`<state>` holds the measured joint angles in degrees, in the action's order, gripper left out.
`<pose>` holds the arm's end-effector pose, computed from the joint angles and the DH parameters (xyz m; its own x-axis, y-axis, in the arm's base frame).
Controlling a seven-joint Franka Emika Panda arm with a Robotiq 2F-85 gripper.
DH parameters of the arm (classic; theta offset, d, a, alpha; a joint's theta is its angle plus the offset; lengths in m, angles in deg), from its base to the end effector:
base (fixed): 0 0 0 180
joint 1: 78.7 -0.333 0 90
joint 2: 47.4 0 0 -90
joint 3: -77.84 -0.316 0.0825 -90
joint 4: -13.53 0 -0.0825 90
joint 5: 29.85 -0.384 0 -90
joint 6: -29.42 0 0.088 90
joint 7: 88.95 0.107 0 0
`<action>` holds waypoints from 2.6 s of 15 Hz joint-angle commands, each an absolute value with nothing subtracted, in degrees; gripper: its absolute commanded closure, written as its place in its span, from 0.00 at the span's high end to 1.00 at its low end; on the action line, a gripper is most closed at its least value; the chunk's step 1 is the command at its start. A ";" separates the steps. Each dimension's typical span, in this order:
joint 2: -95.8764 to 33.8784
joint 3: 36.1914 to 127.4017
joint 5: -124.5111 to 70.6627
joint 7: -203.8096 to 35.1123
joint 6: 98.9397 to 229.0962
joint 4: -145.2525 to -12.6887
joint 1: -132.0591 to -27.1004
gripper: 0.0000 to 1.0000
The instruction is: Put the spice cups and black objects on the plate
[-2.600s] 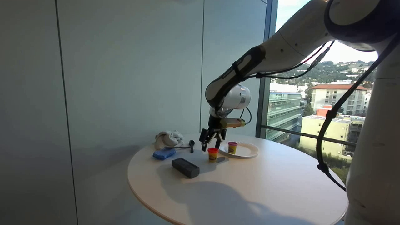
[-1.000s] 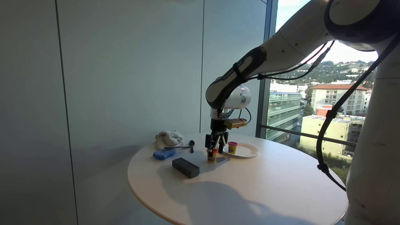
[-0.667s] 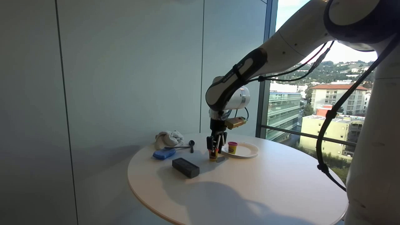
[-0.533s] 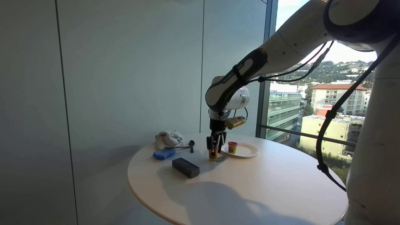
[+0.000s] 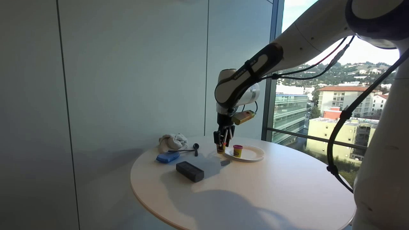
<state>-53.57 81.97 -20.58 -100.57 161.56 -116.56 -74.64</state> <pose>0.5095 -0.0771 0.4169 0.9801 0.1663 0.1081 0.1492 -0.9772 0.1509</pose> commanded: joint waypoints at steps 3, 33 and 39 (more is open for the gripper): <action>-69.82 79.81 -8.22 -84.17 154.90 -119.68 -71.79 0.22; -47.72 87.26 -15.64 -65.17 150.16 -107.46 -66.76 0.22; -45.49 87.66 -16.41 -63.63 149.60 -106.21 -66.89 0.22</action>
